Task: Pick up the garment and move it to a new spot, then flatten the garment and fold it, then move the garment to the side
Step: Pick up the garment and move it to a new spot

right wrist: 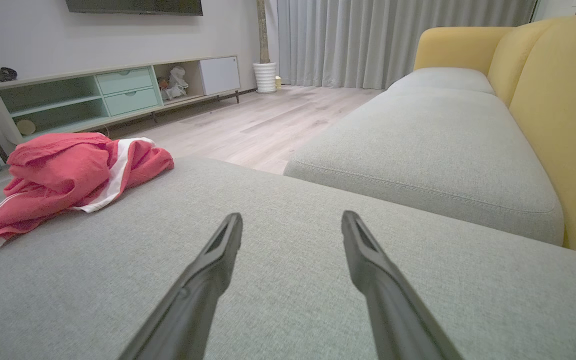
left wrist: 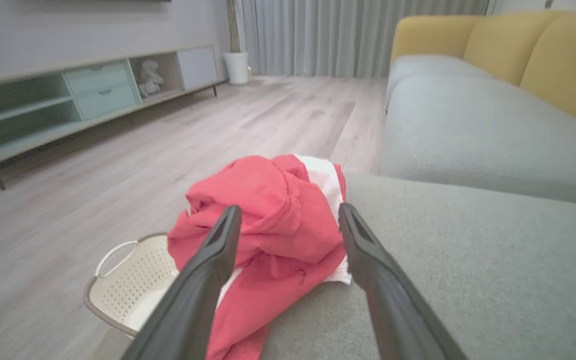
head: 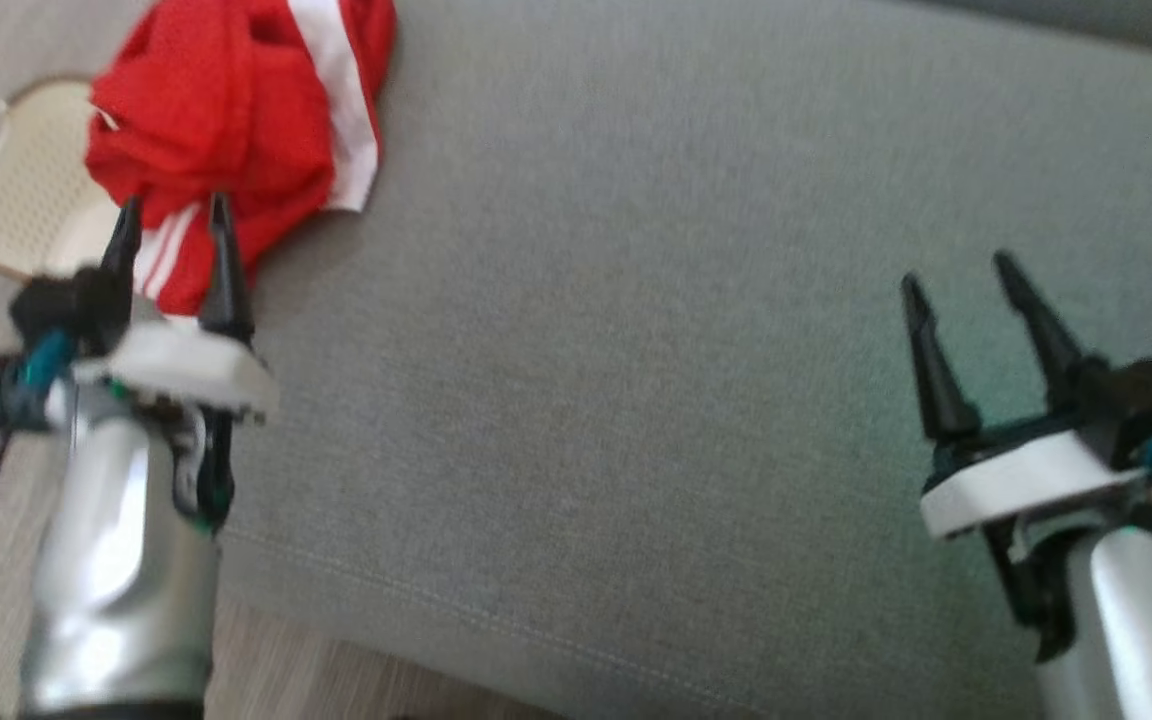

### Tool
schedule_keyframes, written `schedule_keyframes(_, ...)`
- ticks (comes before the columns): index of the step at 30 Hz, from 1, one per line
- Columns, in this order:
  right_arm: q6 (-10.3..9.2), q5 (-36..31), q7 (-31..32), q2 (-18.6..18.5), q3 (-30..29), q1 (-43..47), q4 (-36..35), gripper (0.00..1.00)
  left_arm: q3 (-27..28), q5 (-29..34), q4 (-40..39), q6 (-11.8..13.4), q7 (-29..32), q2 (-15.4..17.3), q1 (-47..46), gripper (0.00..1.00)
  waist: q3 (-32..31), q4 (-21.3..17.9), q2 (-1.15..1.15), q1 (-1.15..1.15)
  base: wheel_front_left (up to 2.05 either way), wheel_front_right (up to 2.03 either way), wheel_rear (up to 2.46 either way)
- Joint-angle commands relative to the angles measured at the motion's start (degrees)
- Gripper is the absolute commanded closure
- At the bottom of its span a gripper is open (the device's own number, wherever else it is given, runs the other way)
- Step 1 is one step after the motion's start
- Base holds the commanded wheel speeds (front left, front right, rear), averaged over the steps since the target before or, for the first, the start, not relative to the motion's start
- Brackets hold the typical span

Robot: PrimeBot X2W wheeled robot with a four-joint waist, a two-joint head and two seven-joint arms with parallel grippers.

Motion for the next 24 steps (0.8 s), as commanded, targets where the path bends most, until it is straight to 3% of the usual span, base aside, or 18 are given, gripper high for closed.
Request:
schedule_keyframes(1, 0.43, -0.6, 0.8, -1.0, 0.7, -1.5, -2.7, 0.00, 1.8, 0.4, 1.9, -0.6, -0.7, 2.5, -4.9, 0.00, 5.5, -0.3, 0.00, -0.01, 0.00, 0.00, 0.00)
schedule_keyframes(7, 0.43, -0.6, 3.1, -3.7, 0.2, -2.4, -4.4, 0.00, 1.5, 0.9, 17.3, -2.0, -0.7, 4.6, -16.7, 0.00, 9.4, -0.7, 0.00, -0.01, 0.00, 0.00, 0.00)
schedule_keyframes(14, 0.43, 0.2, 4.6, -5.0, -0.7, -1.8, -5.8, 0.00, 2.5, 0.7, 30.3, -0.8, -0.7, 6.8, -24.2, 0.02, 10.9, -1.5, 0.00, -0.01, 0.00, 0.00, 0.00)
schedule_keyframes(15, 0.43, 0.3, 4.6, -5.1, -0.7, -1.7, -5.9, 0.00, 2.7, 0.4, 31.6, -1.0, -0.7, 7.0, -24.9, 1.00, 10.9, -1.7, 0.00, -0.01, 0.00, 0.00, 0.00)
schedule_keyframes(18, 0.43, 0.6, 4.4, -4.7, -1.2, -1.5, -6.2, 0.00, 3.2, 0.3, 31.0, -1.1, -0.7, 8.7, -26.0, 1.00, 10.6, -2.3, 0.00, -0.01, 0.00, 0.00, 0.00)
schedule_keyframes(24, 0.43, 1.1, 3.7, -4.3, -2.1, 0.7, -5.6, 0.00, 4.0, 1.0, 19.7, -0.6, -0.7, 8.7, -21.8, 1.00, 7.8, -2.2, 0.00, -0.01, 0.00, 0.00, 0.00)
